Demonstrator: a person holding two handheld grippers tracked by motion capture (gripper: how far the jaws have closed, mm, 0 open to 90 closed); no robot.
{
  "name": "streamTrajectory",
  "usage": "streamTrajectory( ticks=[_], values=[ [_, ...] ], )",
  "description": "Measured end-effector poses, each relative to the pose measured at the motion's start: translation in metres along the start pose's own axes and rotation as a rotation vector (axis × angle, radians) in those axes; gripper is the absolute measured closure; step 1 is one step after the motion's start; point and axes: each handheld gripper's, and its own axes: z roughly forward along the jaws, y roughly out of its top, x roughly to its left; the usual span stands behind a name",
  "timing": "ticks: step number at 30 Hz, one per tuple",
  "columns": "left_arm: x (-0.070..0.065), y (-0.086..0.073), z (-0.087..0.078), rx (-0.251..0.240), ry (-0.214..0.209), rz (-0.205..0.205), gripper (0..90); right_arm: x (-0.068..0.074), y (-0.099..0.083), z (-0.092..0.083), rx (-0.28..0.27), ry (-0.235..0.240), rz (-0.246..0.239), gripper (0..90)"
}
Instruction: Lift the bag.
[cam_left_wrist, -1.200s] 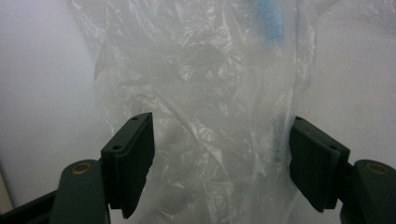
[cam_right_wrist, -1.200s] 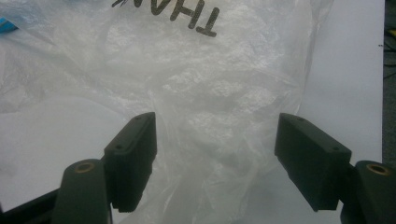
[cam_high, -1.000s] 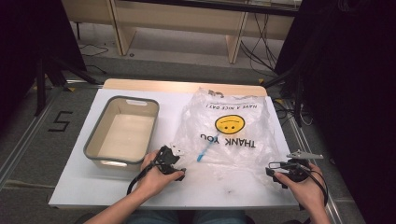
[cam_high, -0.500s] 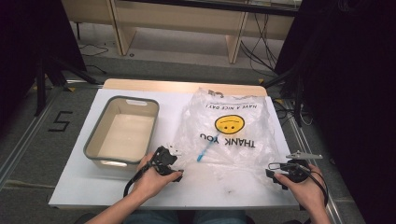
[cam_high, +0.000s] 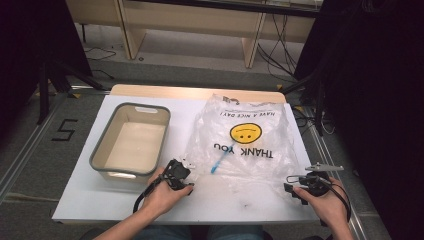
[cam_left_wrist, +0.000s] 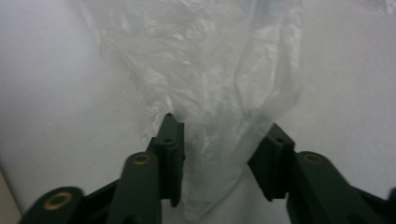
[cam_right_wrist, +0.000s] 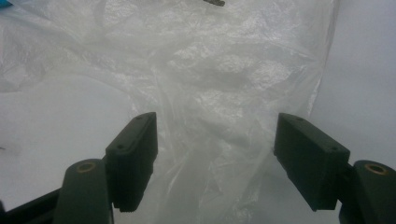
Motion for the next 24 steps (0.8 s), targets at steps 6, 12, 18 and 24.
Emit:
streamTrajectory(
  ticks=[6, 12, 18, 24],
  values=[
    [0.000, 0.001, 0.000, -0.004, -0.030, -0.004, 74.9, 0.002, 0.000, 0.000, 0.008, 0.006, 0.002, 31.4],
    [0.004, 0.000, 0.001, -0.030, -0.054, -0.017, 86.7, 0.002, -0.001, 0.000, 0.010, 0.009, -0.001, 31.5],
    [0.003, 0.001, -0.006, -0.091, -0.080, -0.018, 88.2, 0.003, -0.001, 0.001, 0.012, 0.023, -0.001, 31.2],
    [0.002, 0.002, -0.014, -0.142, -0.083, -0.012, 88.3, 0.006, -0.003, 0.003, 0.053, 0.035, -0.014, 27.7]
  ],
)
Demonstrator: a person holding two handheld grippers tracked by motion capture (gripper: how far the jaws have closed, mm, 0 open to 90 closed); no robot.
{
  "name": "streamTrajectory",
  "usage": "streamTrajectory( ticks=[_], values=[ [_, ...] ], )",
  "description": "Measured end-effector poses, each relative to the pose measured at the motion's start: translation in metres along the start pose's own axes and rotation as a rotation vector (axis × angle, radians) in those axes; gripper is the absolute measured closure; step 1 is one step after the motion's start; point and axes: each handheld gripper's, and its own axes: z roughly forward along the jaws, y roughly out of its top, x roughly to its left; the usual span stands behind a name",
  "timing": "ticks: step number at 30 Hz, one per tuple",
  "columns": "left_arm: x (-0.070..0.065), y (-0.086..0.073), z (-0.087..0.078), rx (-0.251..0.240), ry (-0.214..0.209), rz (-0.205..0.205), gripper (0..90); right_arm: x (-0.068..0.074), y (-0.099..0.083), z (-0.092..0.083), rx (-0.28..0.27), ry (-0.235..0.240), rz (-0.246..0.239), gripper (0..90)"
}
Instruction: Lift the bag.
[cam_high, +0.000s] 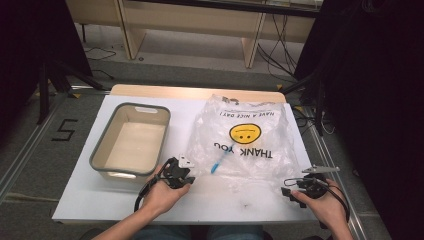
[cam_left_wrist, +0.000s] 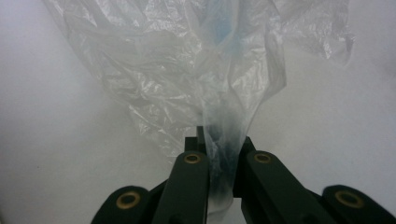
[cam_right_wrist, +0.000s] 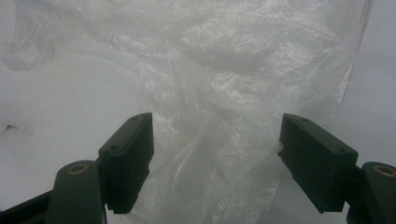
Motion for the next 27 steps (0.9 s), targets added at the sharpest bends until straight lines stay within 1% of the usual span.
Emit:
streamTrajectory(
  ticks=[3, 5, 7, 9, 11, 14, 16, 20, 22, 23, 27],
  values=[
    [0.000, 0.000, -0.002, -0.006, -0.001, 0.012, 88.4, 0.001, 0.000, -0.001, 0.007, -0.001, -0.017, 25.6],
    [0.000, 0.001, -0.002, -0.010, -0.003, 0.013, 88.4, 0.002, 0.001, -0.006, -0.021, -0.018, -0.028, 25.1],
    [0.000, 0.001, -0.002, -0.010, -0.003, 0.014, 88.4, 0.002, 0.003, -0.012, -0.047, -0.030, -0.028, 23.2],
    [0.000, 0.001, -0.002, -0.008, -0.002, 0.014, 88.4, 0.003, 0.003, -0.014, -0.050, -0.037, -0.023, 22.6],
    [0.000, 0.001, -0.002, -0.008, -0.001, 0.016, 88.4, 0.003, 0.000, -0.012, -0.033, -0.032, -0.012, 22.4],
    [0.000, 0.001, -0.002, -0.014, 0.001, 0.019, 88.4, 0.004, -0.006, -0.007, 0.016, -0.023, 0.000, 22.5],
    [0.000, 0.001, -0.002, -0.021, 0.003, 0.018, 88.4, 0.003, -0.009, -0.005, 0.036, -0.022, 0.008, 23.5],
    [0.000, 0.001, -0.004, -0.031, 0.002, 0.026, 88.5, 0.003, -0.013, -0.003, 0.074, -0.022, 0.021, 29.2],
    [0.000, 0.002, -0.005, -0.042, 0.003, 0.029, 88.5, 0.003, -0.015, -0.001, 0.096, -0.021, 0.011, 30.5],
    [-0.001, 0.002, -0.005, -0.049, 0.003, 0.027, 88.5, 0.005, -0.015, -0.001, 0.097, -0.029, 0.004, 30.9],
    [-0.001, 0.002, -0.007, -0.066, 0.003, 0.037, 88.5, 0.009, -0.014, 0.000, 0.120, -0.078, -0.049, 38.0]
  ],
)
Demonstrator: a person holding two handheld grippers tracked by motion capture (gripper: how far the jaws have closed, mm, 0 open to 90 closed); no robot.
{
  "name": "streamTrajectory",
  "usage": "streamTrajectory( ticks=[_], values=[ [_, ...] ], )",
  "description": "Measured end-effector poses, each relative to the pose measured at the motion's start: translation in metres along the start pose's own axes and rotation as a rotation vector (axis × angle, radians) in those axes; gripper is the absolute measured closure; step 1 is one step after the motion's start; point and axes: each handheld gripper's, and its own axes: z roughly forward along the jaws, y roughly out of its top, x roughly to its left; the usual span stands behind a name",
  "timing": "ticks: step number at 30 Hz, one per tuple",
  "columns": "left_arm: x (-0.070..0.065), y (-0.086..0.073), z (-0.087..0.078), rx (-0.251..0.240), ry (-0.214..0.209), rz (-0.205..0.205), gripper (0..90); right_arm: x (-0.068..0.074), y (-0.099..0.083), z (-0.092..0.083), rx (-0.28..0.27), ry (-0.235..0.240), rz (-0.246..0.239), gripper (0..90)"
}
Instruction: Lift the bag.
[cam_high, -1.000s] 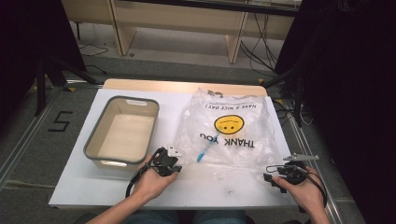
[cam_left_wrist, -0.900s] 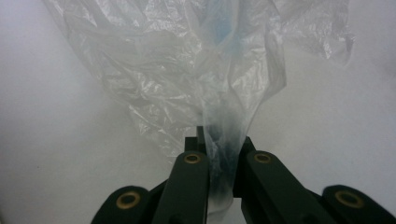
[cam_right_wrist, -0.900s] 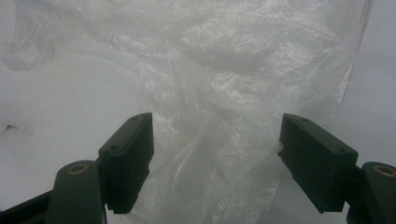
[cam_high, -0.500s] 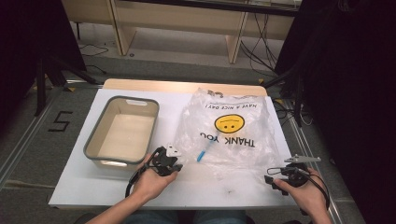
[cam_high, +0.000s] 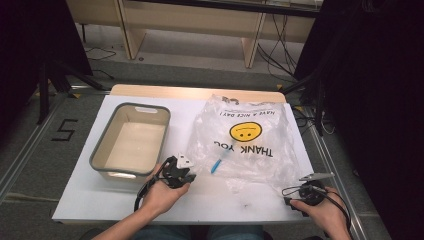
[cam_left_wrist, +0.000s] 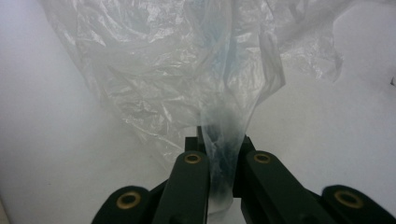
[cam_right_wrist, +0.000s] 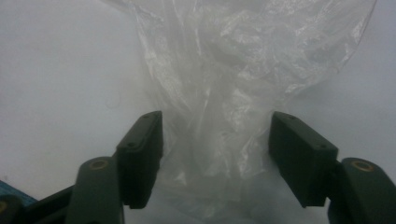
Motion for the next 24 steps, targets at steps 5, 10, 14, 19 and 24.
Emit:
streamTrajectory(
  ticks=[5, 10, 14, 19, 24],
  values=[
    [0.000, 0.001, -0.002, -0.030, 0.002, 0.012, 88.6, 0.002, 0.002, -0.001, 0.014, -0.027, -0.022, 47.0],
    [0.000, 0.003, -0.005, -0.065, 0.004, 0.023, 88.7, 0.000, 0.003, -0.002, 0.019, -0.017, -0.032, 60.5],
    [-0.001, 0.004, -0.007, -0.095, 0.002, 0.027, 88.7, -0.002, 0.003, -0.003, 0.017, -0.006, -0.029, 71.7],
    [-0.002, 0.007, -0.011, -0.134, 0.001, 0.047, 88.7, -0.003, 0.003, -0.002, 0.008, 0.018, -0.025, 84.0],
    [-0.001, 0.009, -0.016, -0.172, 0.001, 0.057, 88.7, -0.004, 0.004, -0.003, 0.000, 0.051, -0.018, 87.8]
  ],
)
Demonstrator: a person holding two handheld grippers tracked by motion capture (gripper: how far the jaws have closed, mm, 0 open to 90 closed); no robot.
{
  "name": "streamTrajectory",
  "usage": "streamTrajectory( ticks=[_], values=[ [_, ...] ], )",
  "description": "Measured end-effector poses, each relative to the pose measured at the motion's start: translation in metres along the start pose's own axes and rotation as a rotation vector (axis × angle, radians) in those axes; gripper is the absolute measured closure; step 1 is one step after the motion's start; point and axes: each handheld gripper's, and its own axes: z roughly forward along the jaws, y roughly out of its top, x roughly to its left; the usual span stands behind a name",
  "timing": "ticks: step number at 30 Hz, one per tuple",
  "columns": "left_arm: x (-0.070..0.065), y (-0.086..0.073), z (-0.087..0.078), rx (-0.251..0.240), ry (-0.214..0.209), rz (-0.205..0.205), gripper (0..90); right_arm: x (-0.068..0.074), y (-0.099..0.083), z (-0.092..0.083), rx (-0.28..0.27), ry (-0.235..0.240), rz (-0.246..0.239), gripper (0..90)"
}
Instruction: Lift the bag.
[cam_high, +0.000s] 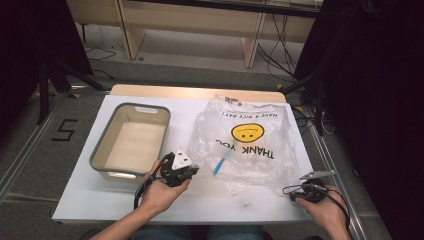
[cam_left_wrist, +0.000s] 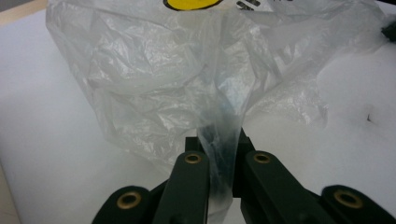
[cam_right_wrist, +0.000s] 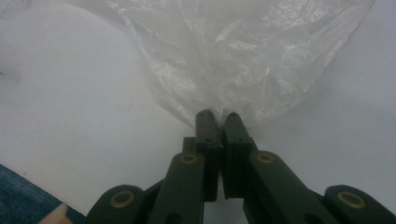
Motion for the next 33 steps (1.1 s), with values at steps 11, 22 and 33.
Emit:
streamTrajectory(
  ticks=[11, 22, 33],
  values=[
    [0.004, 0.010, -0.012, -0.098, 0.009, 0.002, 88.7, -0.005, 0.004, -0.012, -0.101, -0.012, 0.034, 88.9],
    [0.011, 0.018, -0.023, -0.185, 0.035, 0.002, 88.7, -0.009, 0.007, -0.025, -0.195, -0.031, 0.057, 89.4],
    [0.012, 0.025, -0.030, -0.252, 0.052, 0.024, 88.7, -0.011, 0.011, -0.040, -0.331, -0.076, 0.083, 89.5]
  ],
)
